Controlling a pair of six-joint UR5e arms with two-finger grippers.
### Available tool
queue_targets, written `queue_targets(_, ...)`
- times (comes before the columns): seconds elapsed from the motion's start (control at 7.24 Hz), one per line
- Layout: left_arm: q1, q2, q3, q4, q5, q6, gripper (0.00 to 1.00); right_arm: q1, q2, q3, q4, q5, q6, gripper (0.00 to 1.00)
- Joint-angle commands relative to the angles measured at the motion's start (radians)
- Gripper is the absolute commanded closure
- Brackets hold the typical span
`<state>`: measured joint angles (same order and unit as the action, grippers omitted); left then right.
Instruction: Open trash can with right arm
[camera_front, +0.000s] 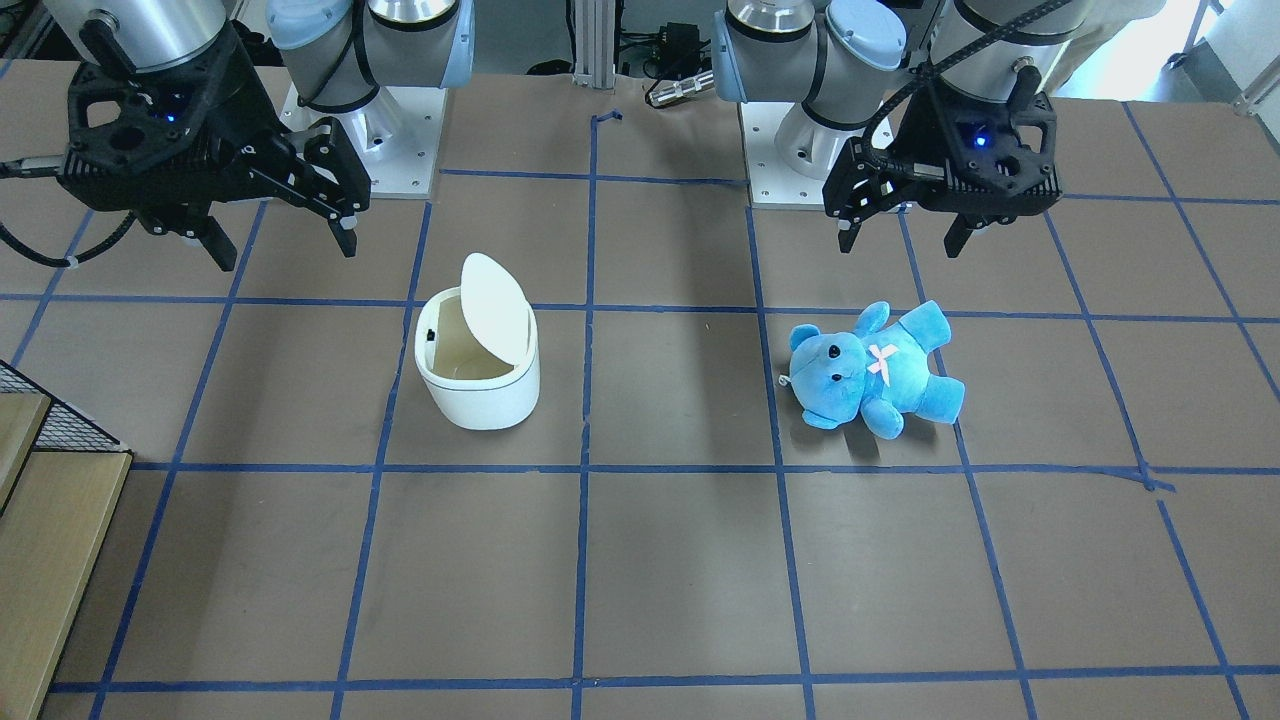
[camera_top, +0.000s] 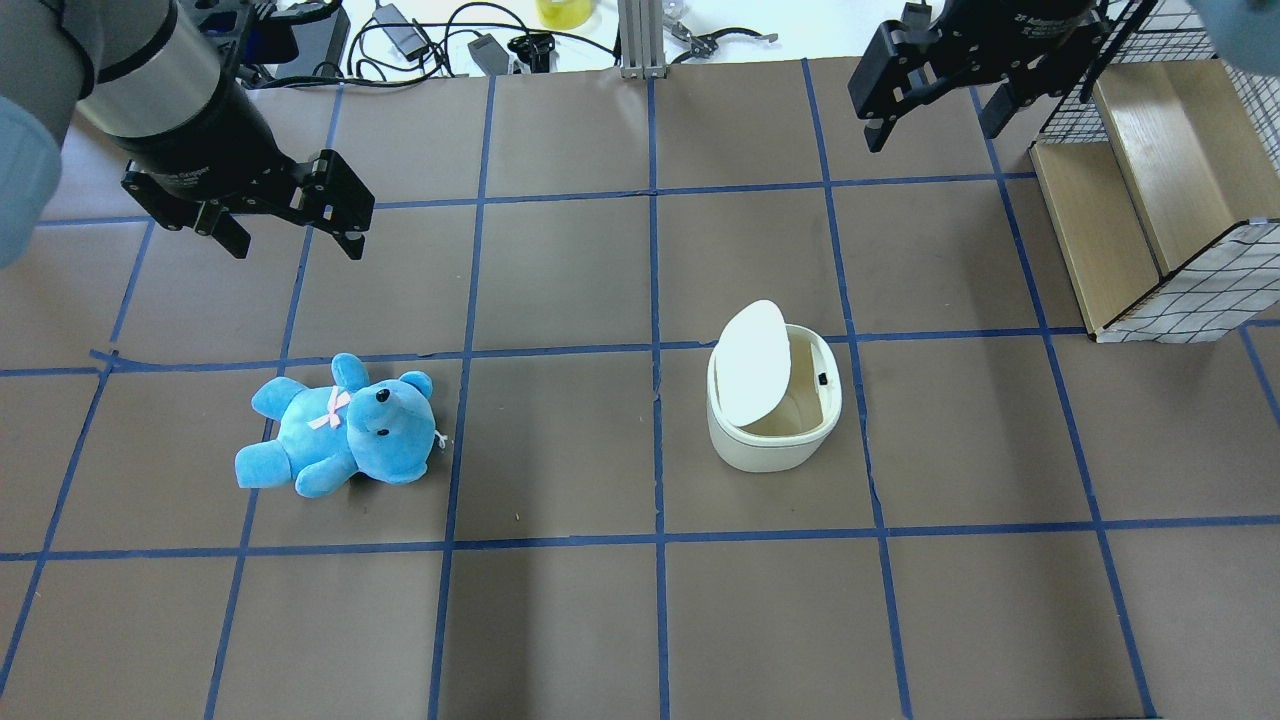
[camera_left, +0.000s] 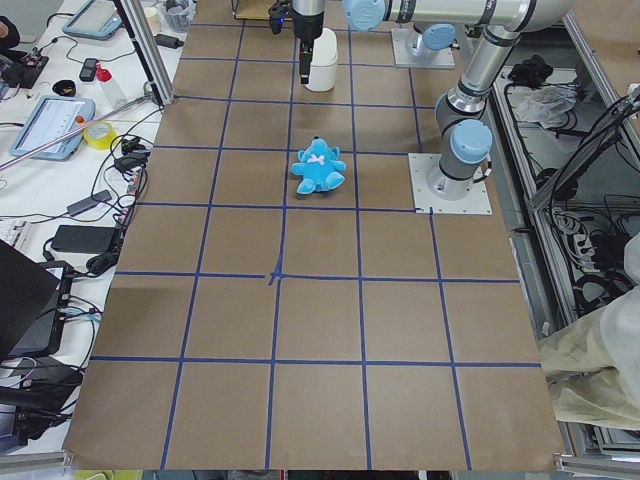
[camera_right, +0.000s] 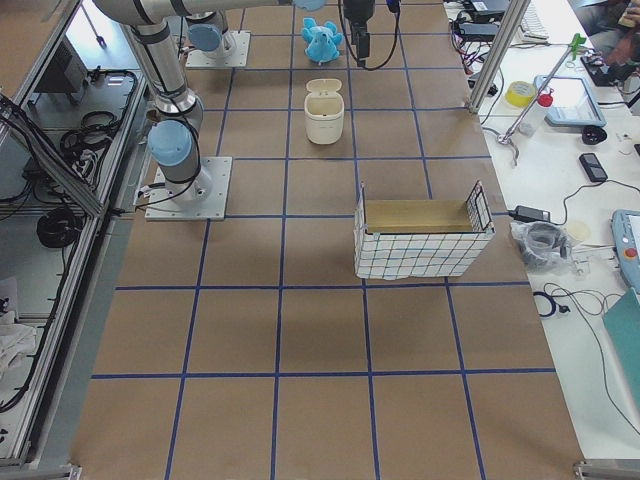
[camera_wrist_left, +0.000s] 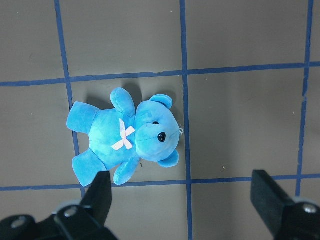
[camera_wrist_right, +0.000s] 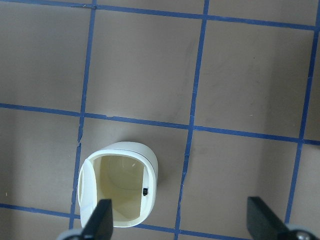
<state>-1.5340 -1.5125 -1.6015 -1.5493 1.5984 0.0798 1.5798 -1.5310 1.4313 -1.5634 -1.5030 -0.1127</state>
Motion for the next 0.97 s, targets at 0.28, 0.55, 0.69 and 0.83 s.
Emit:
queue_targets(0.28, 0.0, 0.0, 0.0, 0.0, 0.0, 0.0, 0.0, -0.003, 0.0, 0.008, -0.021, -0.006, -0.001, 0.0)
queue_targets(0.55, 0.0, 0.0, 0.0, 0.0, 0.0, 0.0, 0.0, -0.004, -0.001, 0.005, -0.012, -0.068, 0.002, 0.0)
queue_targets(0.69, 0.0, 0.0, 0.0, 0.0, 0.0, 0.0, 0.0, -0.004, -0.001, 0.006, 0.021, -0.068, 0.002, 0.0)
queue_targets(0.83, -0.001, 0.0, 0.0, 0.0, 0.0, 0.0, 0.0, -0.004, -0.001, 0.006, 0.04, -0.068, 0.004, 0.0)
